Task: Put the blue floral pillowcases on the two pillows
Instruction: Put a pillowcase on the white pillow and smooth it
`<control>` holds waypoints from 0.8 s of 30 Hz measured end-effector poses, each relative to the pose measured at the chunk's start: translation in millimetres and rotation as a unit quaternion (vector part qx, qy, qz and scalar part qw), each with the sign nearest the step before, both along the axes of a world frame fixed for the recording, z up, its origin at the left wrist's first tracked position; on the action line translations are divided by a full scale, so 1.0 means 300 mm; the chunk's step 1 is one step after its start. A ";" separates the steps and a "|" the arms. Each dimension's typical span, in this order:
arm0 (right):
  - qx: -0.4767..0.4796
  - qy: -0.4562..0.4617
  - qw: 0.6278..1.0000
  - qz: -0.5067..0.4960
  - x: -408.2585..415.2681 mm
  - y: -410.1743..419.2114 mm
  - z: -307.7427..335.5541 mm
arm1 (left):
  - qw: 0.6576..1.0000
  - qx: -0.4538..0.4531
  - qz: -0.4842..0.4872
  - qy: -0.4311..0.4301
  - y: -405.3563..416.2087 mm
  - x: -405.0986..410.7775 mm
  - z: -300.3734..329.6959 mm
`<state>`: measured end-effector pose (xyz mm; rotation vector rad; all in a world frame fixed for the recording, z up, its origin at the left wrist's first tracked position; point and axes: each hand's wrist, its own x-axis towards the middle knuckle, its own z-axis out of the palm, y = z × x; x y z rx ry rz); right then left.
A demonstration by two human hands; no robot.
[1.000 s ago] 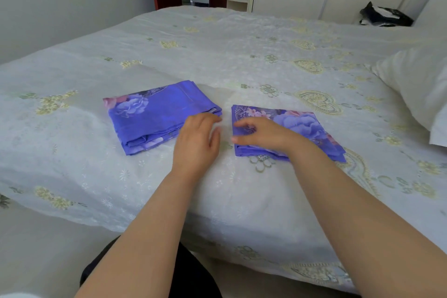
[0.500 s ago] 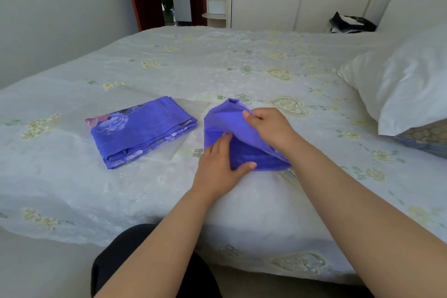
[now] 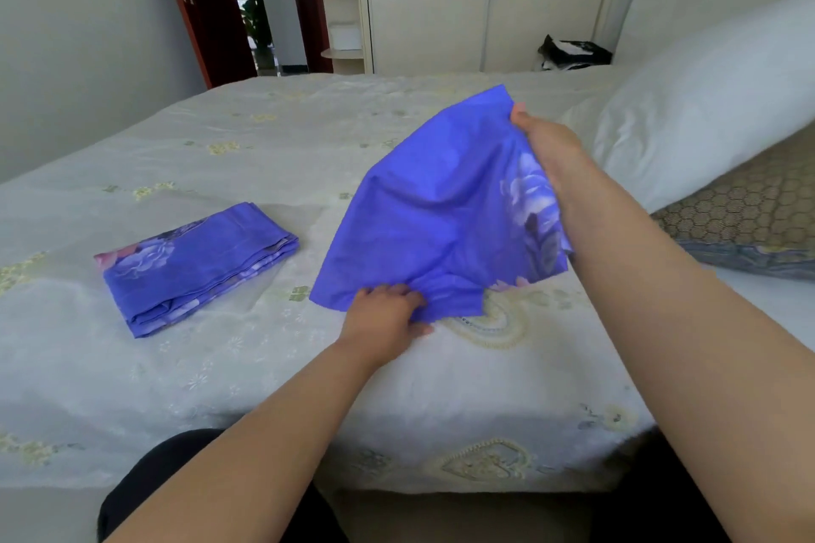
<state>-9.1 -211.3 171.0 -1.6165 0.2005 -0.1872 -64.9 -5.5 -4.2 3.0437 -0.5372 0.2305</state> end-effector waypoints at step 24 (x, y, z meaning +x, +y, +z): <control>-0.358 0.107 0.863 0.340 -0.273 -0.082 -0.090 | 0.850 -0.401 -0.058 0.336 -0.108 -0.039 0.408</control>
